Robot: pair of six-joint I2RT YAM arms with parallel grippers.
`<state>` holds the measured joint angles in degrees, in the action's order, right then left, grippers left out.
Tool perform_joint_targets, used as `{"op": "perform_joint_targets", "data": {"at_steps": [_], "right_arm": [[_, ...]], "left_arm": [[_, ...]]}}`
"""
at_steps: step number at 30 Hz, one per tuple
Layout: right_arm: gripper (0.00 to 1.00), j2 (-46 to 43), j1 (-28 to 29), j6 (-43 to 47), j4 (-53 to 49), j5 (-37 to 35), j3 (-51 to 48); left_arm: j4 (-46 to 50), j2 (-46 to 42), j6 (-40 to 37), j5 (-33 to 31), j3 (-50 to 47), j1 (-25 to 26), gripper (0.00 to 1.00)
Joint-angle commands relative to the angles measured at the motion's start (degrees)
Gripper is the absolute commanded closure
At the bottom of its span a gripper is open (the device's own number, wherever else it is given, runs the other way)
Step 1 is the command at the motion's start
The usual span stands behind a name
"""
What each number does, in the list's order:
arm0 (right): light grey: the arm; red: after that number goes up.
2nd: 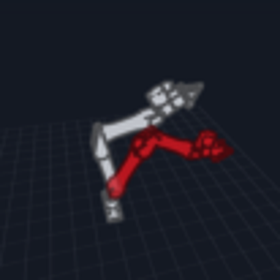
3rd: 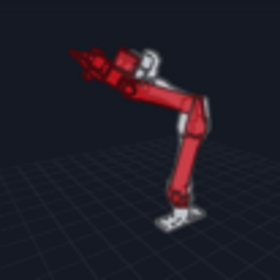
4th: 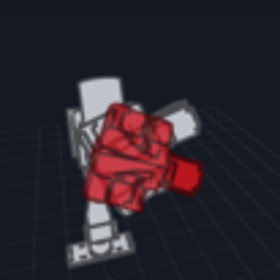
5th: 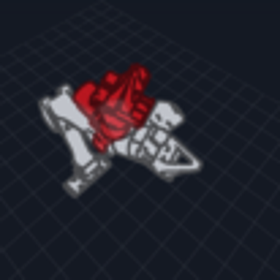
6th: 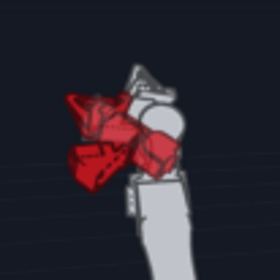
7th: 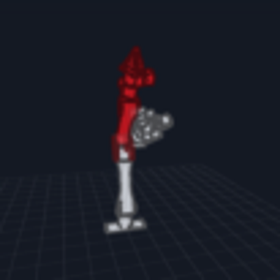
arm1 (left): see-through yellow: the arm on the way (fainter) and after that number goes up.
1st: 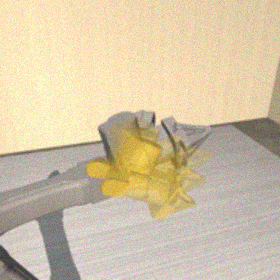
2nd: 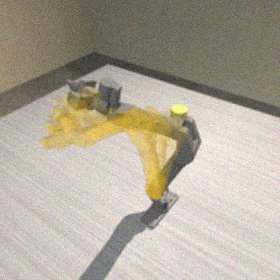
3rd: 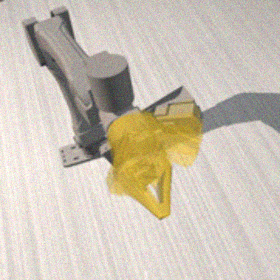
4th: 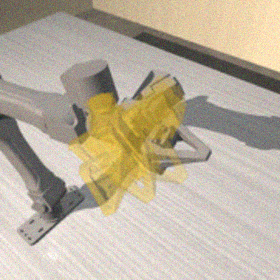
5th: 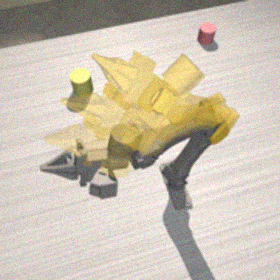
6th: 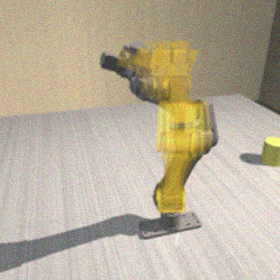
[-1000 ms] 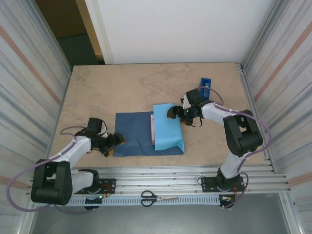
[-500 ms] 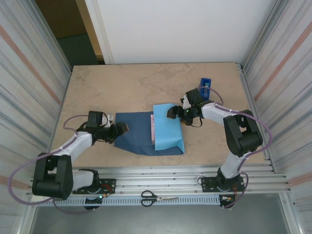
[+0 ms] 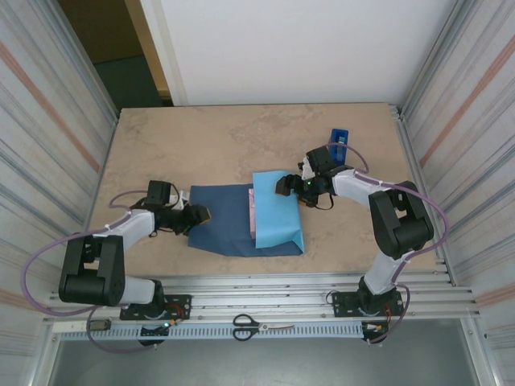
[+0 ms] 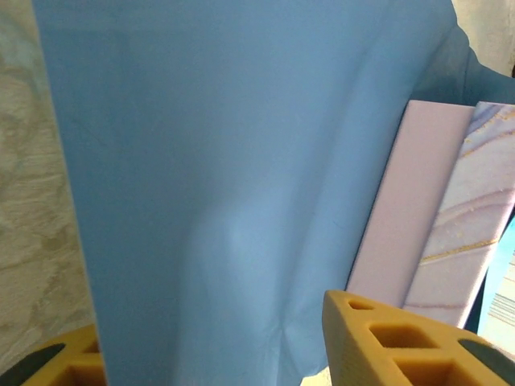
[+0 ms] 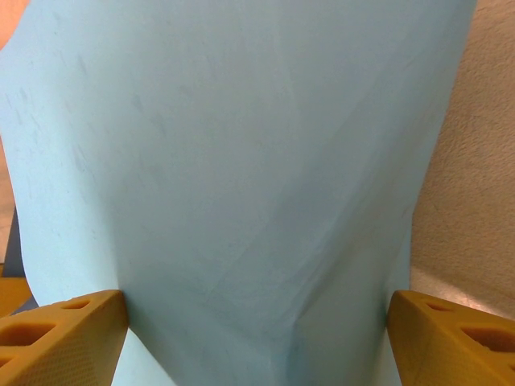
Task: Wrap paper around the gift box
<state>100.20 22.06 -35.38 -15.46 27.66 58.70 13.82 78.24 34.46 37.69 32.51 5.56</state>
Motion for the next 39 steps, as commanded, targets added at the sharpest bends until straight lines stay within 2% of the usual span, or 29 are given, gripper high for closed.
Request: {"op": "perform_joint_targets", "data": {"at_steps": [1, 3, 8, 10, 17, 23, 28, 33, 39], "right_arm": [[0.18, 2.5, 1.85, 0.56, -9.93, -5.75, -2.8], [0.18, 2.23, 1.78, 0.57, -9.81, -5.8, -2.97], [0.18, 2.53, 1.84, 0.75, -9.98, -5.71, -2.53], [0.18, 2.54, 1.84, 0.75, -9.98, -5.76, -2.53], [0.18, 2.45, 1.84, 0.48, -9.5, -5.58, -2.8], [0.18, 2.54, 1.84, 0.13, -9.32, -5.85, -2.71], [0.18, 2.54, 1.93, -0.04, -9.17, -5.87, -2.89], [0.18, 2.45, 2.02, -0.22, -9.06, -5.89, -2.97], [0.18, 2.1, 2.21, -0.56, -9.05, -6.2, -3.32]], "left_arm": [[3.06, -0.06, -2.26, 2.57, 0.64, -0.45, 0.57], [3.2, -1.09, -2.46, 1.01, 0.11, -0.39, 0.63], [6.39, -0.65, -3.92, 0.91, 2.52, -0.42, 0.67], [7.09, -0.24, -3.86, 0.95, 2.98, -0.39, 0.77], [6.04, -2.25, -4.97, 2.94, 4.62, 1.28, 0.92], [7.01, -6.56, -8.09, -1.49, 7.96, 7.01, 0.93], [13.48, -8.06, -13.28, -9.97, 14.45, 14.77, 0.93], [19.8, -4.39, -15.55, -16.54, 21.27, 21.82, 0.92], [22.89, 2.36, -17.26, -18.9, 29.12, 29.48, 0.91]]}}
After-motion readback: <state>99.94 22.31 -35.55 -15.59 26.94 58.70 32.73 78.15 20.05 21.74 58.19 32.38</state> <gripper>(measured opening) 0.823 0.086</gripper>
